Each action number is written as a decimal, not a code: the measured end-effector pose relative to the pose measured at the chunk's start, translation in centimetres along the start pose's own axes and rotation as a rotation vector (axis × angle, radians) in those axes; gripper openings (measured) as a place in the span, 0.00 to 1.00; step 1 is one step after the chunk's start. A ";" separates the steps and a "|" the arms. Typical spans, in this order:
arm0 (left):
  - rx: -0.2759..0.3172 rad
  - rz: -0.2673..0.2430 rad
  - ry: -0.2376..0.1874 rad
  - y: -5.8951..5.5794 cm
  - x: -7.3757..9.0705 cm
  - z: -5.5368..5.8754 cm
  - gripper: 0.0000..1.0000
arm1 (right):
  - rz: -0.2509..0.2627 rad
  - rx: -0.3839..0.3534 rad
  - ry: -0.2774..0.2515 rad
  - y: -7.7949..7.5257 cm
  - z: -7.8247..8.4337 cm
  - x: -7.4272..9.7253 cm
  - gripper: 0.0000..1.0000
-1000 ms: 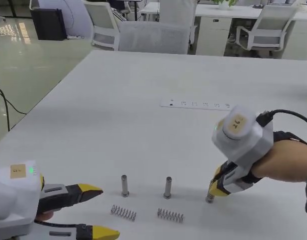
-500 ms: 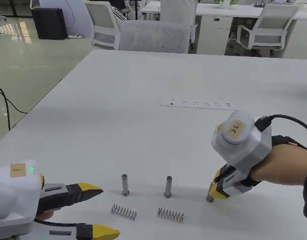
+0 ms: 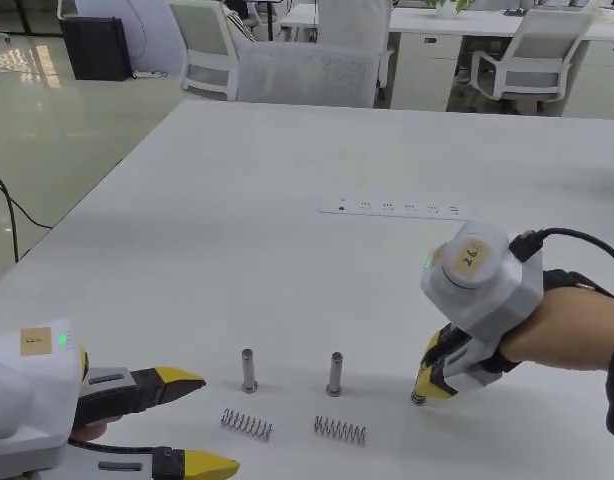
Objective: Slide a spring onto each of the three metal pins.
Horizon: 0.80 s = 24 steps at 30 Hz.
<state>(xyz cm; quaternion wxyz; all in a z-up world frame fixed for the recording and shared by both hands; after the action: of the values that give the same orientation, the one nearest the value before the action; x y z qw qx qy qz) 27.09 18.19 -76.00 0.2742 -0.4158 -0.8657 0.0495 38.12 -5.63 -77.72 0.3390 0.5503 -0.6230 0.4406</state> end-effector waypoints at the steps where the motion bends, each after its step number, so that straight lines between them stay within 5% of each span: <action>1: -0.002 0.001 0.001 0.0 0.0 0.0 0.49 | 0.003 0.002 -0.002 0.0 -0.1 0.1 0.16; 24: -0.005 0.007 0.001 -0.3 -0.2 -0.1 0.49 | 0.036 0.072 -0.053 0.6 -2.9 1.7 0.20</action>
<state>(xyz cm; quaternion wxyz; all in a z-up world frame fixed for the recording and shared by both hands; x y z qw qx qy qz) 27.03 17.85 -75.93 0.2734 -0.4196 -0.8642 0.0479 37.10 -3.65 -75.15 0.2942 0.5623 -0.6255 0.4539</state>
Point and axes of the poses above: the centre of the closed fingertips' face, and the gripper's own axes: x roughly backward along the fingers, y roughly to its left, z roughly out of its underside, the point moved 6 cm from there along x, roughly backward along the fingers, and after that the axes turned 15 degrees about x, right-handed, at the moved point
